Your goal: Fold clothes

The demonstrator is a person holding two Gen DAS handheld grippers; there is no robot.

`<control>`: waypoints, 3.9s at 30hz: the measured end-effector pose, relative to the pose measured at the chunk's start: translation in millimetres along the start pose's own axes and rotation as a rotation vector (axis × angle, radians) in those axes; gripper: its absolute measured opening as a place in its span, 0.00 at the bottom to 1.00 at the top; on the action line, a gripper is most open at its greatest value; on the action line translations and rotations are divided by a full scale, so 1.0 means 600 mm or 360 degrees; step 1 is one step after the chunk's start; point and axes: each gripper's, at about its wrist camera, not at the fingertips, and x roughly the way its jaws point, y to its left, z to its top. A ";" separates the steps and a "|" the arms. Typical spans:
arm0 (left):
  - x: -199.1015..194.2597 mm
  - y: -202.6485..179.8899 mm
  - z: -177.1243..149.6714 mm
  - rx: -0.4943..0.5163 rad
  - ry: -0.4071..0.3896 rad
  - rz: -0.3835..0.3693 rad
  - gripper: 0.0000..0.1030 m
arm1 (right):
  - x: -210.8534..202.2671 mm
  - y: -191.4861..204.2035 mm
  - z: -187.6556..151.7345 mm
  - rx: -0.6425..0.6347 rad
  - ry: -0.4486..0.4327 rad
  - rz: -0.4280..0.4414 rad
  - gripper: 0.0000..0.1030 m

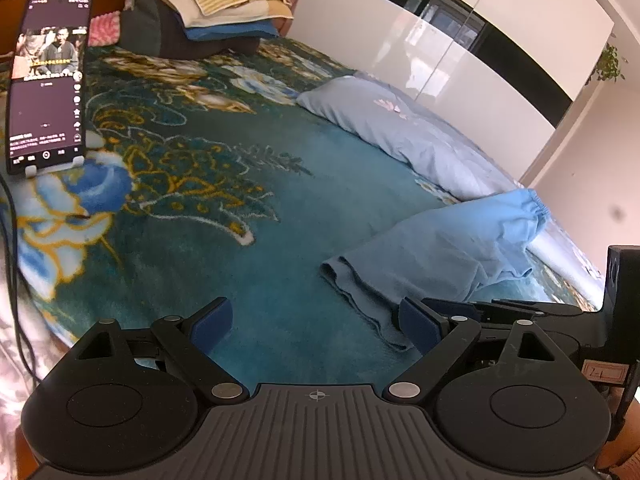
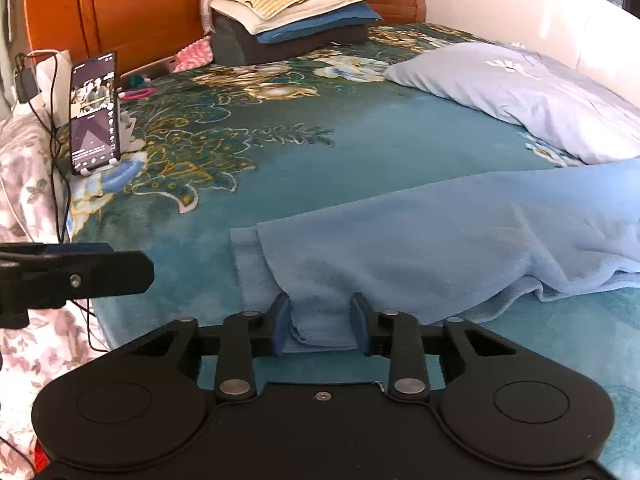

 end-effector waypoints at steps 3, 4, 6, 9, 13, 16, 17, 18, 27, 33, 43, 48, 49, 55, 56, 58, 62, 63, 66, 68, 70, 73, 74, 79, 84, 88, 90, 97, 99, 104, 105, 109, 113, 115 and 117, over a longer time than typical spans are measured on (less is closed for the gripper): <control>0.002 -0.001 -0.002 0.0002 0.0012 -0.0002 0.88 | -0.001 -0.004 -0.002 0.0038 -0.0017 -0.0010 0.08; 0.003 -0.001 -0.003 0.0004 0.0017 -0.0002 0.88 | -0.001 -0.006 -0.001 0.0070 -0.0022 0.0012 0.04; 0.004 -0.001 -0.003 0.0004 0.0019 -0.0003 0.88 | -0.002 -0.013 0.000 0.0153 -0.0023 0.0055 0.04; 0.003 0.000 -0.003 -0.0001 0.0017 -0.0001 0.88 | -0.007 -0.035 0.000 0.0340 -0.0027 0.0173 0.04; 0.006 0.002 -0.003 -0.0014 0.0022 0.0004 0.88 | -0.018 -0.042 0.008 0.0429 -0.0054 0.0305 0.05; 0.007 0.001 -0.004 -0.0011 0.0026 0.0009 0.88 | -0.014 -0.037 0.011 0.0424 -0.0041 0.0337 0.05; 0.008 0.001 -0.004 -0.0009 0.0027 0.0011 0.88 | -0.013 -0.034 0.010 0.0411 -0.0037 0.0342 0.05; 0.008 0.001 -0.004 -0.0008 0.0029 0.0013 0.88 | -0.012 -0.032 0.009 0.0394 -0.0031 0.0344 0.05; 0.018 -0.003 -0.008 0.0001 0.0052 0.0012 0.88 | -0.025 -0.025 0.021 0.0327 -0.0024 0.0377 0.05; 0.020 -0.008 -0.010 0.0022 0.0062 0.0019 0.88 | 0.002 -0.011 0.007 0.0295 0.0065 0.0383 0.05; 0.017 -0.013 -0.010 0.0028 0.0057 0.0026 0.88 | -0.013 -0.019 0.001 0.0289 0.0031 0.0476 0.28; 0.024 -0.024 -0.010 -0.0008 0.0053 -0.0006 0.88 | -0.061 -0.043 0.002 0.0288 -0.0106 0.0424 0.47; 0.029 -0.026 -0.010 -0.0036 0.0059 -0.0017 0.88 | -0.071 -0.051 0.001 0.0296 -0.0134 0.0395 0.49; 0.059 -0.041 -0.009 -0.0203 0.0099 -0.0086 0.88 | -0.114 -0.103 -0.013 0.0431 -0.0244 0.0321 0.50; 0.064 -0.044 -0.009 -0.0231 0.0106 -0.0097 0.88 | -0.117 -0.109 -0.016 0.0455 -0.0255 0.0315 0.51; 0.074 -0.048 -0.009 -0.0287 0.0119 -0.0120 0.88 | -0.121 -0.120 -0.021 0.0485 -0.0268 0.0306 0.51; 0.094 -0.058 -0.008 -0.0398 0.0146 -0.0166 0.80 | -0.122 -0.129 -0.028 0.0496 -0.0278 0.0308 0.51; 0.099 -0.061 -0.008 -0.0426 0.0153 -0.0177 0.78 | -0.123 -0.130 -0.030 0.0496 -0.0284 0.0307 0.52; 0.111 -0.064 -0.008 -0.0495 0.0158 -0.0161 0.76 | -0.126 -0.137 -0.034 0.0497 -0.0302 0.0306 0.53; 0.114 -0.064 -0.009 -0.0538 0.0132 -0.0137 0.76 | -0.126 -0.141 -0.037 0.0516 -0.0312 0.0310 0.53; 0.116 -0.064 -0.011 -0.0570 0.0096 -0.0117 0.61 | -0.126 -0.149 -0.042 0.0545 -0.0320 0.0315 0.54; 0.136 -0.053 -0.020 -0.0668 0.0097 -0.0115 0.29 | -0.125 -0.161 -0.050 0.0593 -0.0327 0.0332 0.54; 0.138 -0.050 -0.022 -0.0694 0.0081 -0.0119 0.25 | -0.124 -0.165 -0.052 0.0608 -0.0328 0.0333 0.54; 0.139 -0.039 -0.032 -0.0774 0.0007 -0.0130 0.20 | -0.131 -0.186 -0.062 0.0643 -0.0350 0.0299 0.55; 0.132 -0.045 -0.030 -0.0743 -0.0035 -0.0148 0.06 | -0.141 -0.222 -0.073 0.0747 -0.0381 0.0238 0.56; 0.130 -0.049 -0.019 -0.0702 -0.0034 -0.0149 0.06 | -0.152 -0.251 -0.082 0.0795 -0.0426 0.0154 0.58; 0.130 -0.049 -0.016 -0.0695 -0.0023 -0.0149 0.06 | -0.156 -0.274 -0.085 0.0817 -0.0449 0.0092 0.59; 0.128 -0.051 -0.010 -0.0669 0.0023 -0.0143 0.06 | -0.166 -0.390 -0.088 0.0990 -0.0492 -0.0180 0.63; 0.123 -0.052 -0.014 -0.0657 0.0036 -0.0112 0.08 | -0.169 -0.416 -0.096 0.1074 -0.0507 -0.0190 0.63; 0.104 -0.057 -0.018 -0.0586 0.0041 0.0004 0.13 | -0.164 -0.420 -0.111 0.1074 -0.0516 -0.0174 0.63; 0.101 -0.058 -0.018 -0.0577 0.0043 0.0024 0.13 | -0.160 -0.417 -0.111 0.1062 -0.0507 -0.0167 0.63; 0.090 -0.065 -0.020 -0.0541 0.0062 0.0073 0.20 | -0.155 -0.407 -0.114 0.1040 -0.0488 -0.0157 0.63; 0.092 -0.076 -0.020 -0.0511 0.0090 0.0066 0.41 | -0.155 -0.402 -0.112 0.1034 -0.0488 -0.0141 0.64; 0.096 -0.081 -0.019 -0.0512 0.0088 0.0071 0.44 | -0.155 -0.400 -0.111 0.1029 -0.0487 -0.0138 0.64; 0.099 -0.086 -0.017 -0.0511 0.0077 0.0076 0.47 | -0.156 -0.399 -0.111 0.1027 -0.0490 -0.0142 0.64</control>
